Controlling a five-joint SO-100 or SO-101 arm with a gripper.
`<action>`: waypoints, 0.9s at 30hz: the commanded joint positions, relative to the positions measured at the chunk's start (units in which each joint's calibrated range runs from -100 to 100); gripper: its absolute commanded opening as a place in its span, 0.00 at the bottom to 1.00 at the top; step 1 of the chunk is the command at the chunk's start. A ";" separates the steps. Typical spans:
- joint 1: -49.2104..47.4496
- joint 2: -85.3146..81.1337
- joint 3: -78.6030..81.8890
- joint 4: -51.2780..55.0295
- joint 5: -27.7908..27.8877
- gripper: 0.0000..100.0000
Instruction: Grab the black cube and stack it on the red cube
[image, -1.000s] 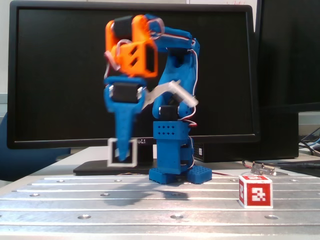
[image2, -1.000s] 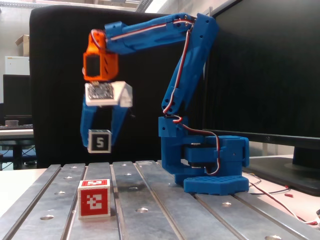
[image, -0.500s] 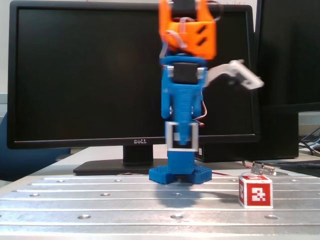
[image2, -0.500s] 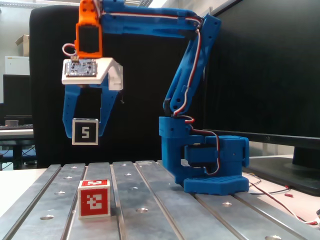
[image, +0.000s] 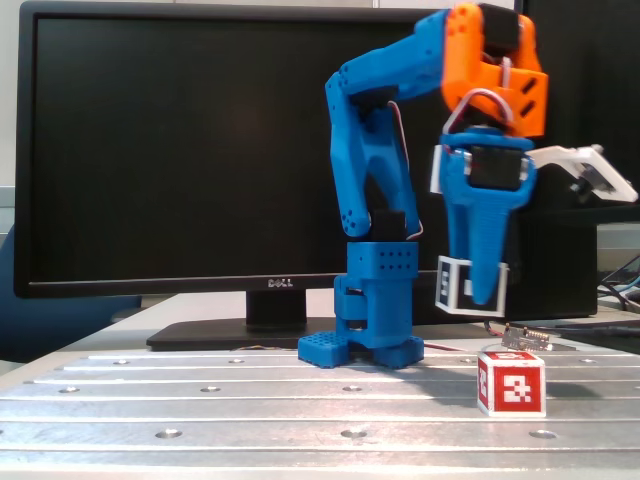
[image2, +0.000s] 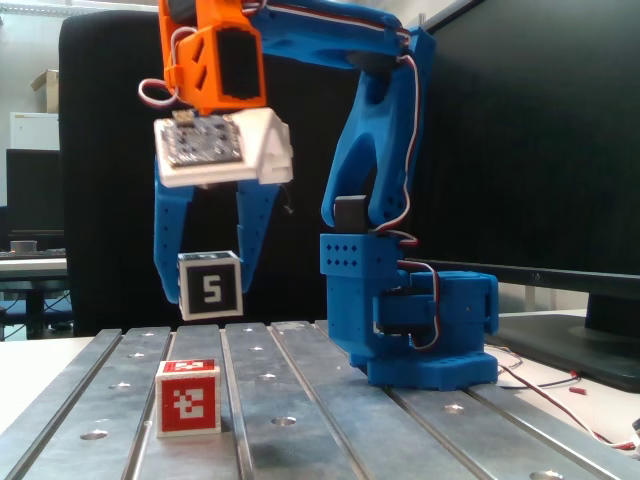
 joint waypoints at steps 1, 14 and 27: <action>-1.12 2.40 -3.43 -0.13 -1.49 0.15; -2.74 8.34 -9.04 -2.53 -2.48 0.15; -2.07 7.50 -3.61 -5.52 -2.85 0.15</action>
